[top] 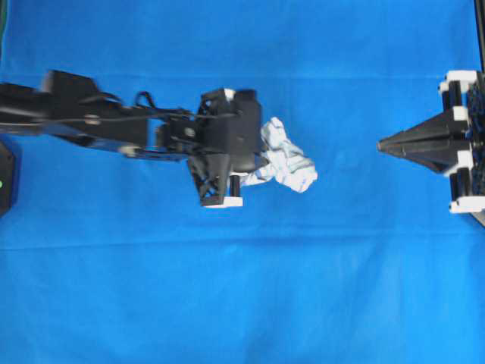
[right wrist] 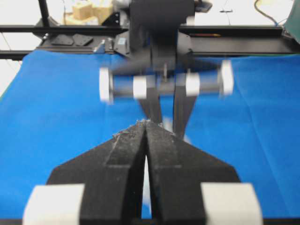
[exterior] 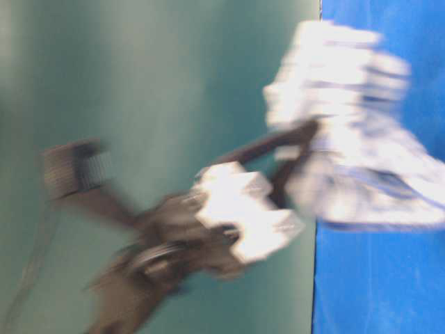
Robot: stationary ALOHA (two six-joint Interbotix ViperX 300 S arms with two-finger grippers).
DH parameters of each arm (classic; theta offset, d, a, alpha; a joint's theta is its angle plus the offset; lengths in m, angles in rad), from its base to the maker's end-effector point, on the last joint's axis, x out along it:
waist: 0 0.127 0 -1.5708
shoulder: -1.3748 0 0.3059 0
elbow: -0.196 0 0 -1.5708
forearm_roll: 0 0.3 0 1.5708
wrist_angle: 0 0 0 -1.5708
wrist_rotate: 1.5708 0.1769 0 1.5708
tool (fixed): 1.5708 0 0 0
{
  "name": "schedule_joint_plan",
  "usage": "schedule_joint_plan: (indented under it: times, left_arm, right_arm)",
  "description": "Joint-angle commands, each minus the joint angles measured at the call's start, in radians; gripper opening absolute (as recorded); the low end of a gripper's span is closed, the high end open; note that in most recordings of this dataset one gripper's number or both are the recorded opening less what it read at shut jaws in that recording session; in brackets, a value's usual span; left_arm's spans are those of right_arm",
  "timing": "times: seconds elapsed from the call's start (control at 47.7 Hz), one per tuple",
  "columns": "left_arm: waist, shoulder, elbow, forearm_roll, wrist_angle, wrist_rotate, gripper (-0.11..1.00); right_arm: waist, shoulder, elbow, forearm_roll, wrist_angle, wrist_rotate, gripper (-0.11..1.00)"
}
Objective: Hand over the towel.
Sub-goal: 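Lift the towel with the left gripper and pull it back left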
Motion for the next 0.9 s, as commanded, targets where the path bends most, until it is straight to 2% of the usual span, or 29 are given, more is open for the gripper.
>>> schedule_joint_plan:
  times: [0.0, 0.23, 0.461, 0.691, 0.88]
  left_arm:
    - [-0.005, -0.114, 0.012, -0.002, -0.034, -0.002, 0.07]
    - [-0.037, -0.295, 0.101, 0.0, -0.212, -0.003, 0.07]
    - [-0.066, -0.387, 0.204, -0.002, -0.46, -0.015, 0.07]
    - [-0.069, -0.397, 0.222, -0.003, -0.485, -0.018, 0.07]
    - [-0.069, -0.393, 0.221, -0.003, -0.485, -0.018, 0.07]
  right_arm:
    - [0.003, -0.003, -0.017, 0.0, -0.008, 0.0, 0.0]
    - [0.003, -0.014, -0.018, 0.0, -0.021, -0.003, 0.0]
    - [0.003, -0.015, -0.017, 0.0, -0.048, -0.008, 0.0]
    - [0.003, -0.009, -0.015, 0.0, -0.095, -0.005, 0.0]
    - [0.003, 0.044, -0.02, 0.0, -0.181, 0.0, 0.0]
